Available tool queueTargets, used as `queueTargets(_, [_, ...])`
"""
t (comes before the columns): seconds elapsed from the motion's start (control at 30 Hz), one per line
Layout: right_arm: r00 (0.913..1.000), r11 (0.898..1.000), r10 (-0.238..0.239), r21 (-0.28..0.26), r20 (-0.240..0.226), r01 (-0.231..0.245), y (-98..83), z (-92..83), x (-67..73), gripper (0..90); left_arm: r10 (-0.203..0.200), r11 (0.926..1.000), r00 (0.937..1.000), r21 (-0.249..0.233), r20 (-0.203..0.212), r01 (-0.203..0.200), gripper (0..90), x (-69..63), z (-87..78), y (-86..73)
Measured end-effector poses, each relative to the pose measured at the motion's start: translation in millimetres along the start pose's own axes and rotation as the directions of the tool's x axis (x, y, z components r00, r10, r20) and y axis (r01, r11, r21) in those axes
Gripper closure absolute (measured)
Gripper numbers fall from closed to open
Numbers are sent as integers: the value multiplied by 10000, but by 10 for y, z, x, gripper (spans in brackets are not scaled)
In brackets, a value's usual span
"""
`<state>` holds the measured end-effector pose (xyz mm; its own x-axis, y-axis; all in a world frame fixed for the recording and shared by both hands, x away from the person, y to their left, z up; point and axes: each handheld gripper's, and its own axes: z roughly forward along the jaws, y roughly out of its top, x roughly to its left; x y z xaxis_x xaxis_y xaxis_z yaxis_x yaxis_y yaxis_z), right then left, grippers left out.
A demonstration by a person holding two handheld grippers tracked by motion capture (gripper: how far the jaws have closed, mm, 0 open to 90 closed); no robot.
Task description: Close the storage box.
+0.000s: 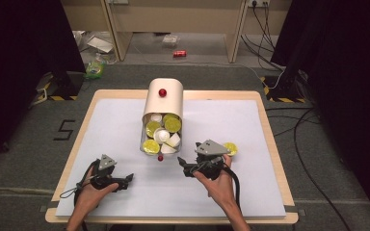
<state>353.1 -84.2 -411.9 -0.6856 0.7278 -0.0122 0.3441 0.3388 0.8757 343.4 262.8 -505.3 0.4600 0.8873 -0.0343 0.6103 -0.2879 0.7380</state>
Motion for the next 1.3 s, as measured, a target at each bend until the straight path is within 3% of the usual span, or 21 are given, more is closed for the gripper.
queueTargets(0.7, [9997,9999,-65,-155,256,69,69,77,31,196,9,10000,10000,9,2,-9,48,1,0,0])
queueTargets(1.3, [9983,9977,350,-598,468,-322,118,82,-30,197,3,10000,10000,2,-3,-3,48,0,0,0])
